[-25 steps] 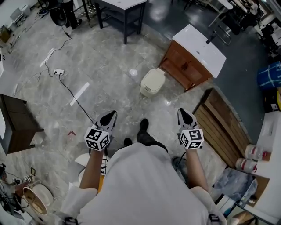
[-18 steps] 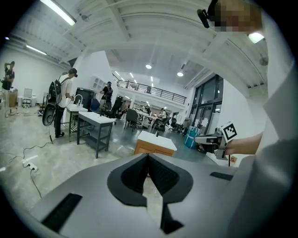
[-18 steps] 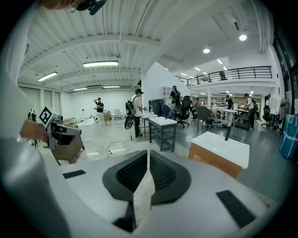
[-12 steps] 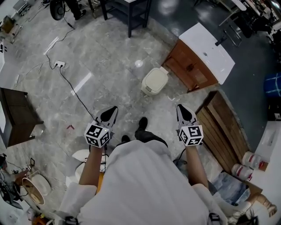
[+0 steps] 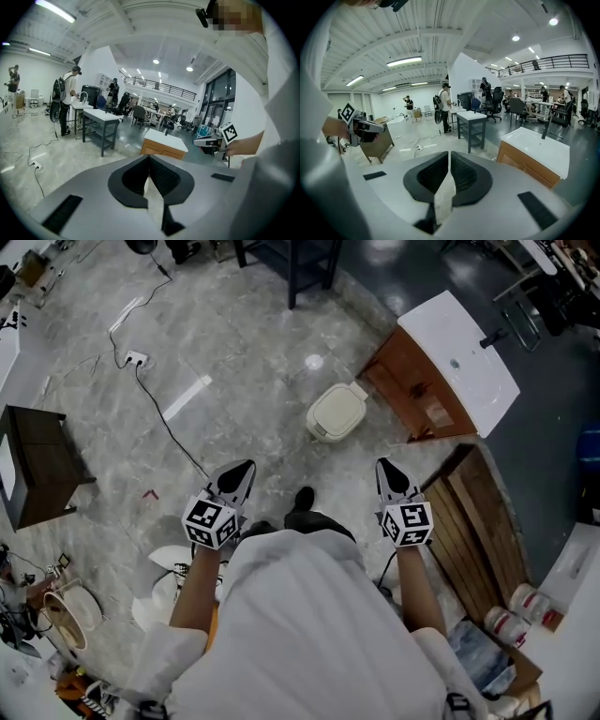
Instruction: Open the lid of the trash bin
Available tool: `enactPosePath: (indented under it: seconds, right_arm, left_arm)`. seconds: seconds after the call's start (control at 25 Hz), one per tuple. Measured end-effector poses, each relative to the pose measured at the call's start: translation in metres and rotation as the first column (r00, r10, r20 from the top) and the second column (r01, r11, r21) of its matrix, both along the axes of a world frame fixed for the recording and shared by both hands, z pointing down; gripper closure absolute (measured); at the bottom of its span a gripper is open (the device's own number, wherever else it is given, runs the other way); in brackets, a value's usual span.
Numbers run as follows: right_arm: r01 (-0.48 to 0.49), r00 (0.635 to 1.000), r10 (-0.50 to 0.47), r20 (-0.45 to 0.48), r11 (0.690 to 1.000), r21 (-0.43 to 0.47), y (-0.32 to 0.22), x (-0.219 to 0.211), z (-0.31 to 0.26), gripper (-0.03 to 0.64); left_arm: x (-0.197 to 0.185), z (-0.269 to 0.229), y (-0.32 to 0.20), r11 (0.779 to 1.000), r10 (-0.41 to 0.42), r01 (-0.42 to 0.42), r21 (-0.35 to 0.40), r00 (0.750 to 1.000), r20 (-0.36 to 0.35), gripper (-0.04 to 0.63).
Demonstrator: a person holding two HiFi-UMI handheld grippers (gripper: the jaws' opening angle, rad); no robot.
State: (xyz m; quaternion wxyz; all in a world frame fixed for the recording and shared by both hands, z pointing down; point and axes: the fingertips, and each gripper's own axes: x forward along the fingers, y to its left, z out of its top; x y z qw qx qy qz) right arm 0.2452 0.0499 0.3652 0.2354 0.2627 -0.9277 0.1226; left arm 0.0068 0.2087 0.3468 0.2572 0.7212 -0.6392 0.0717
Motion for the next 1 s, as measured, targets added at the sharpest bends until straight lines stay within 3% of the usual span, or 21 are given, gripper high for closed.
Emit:
enactPosePath:
  seconds: [0.52,1.0]
  right_arm:
    - [0.066,0.997,-0.068,-0.024,0.994,-0.082,-0.019,-0.009,0.038,0.581]
    - [0.026,0.998,-0.033,-0.056,0.992,-0.124,-0.026,-0.028,0.058,0.581]
  left_arm:
    - [0.009,0.016,-0.031,0.999,-0.026,0.027,-0.046,1.0,0.007,0.577]
    - [-0.013,0.03,-0.057,0.997,0.024,-0.024,-0.076,1.0,0.002,0.577]
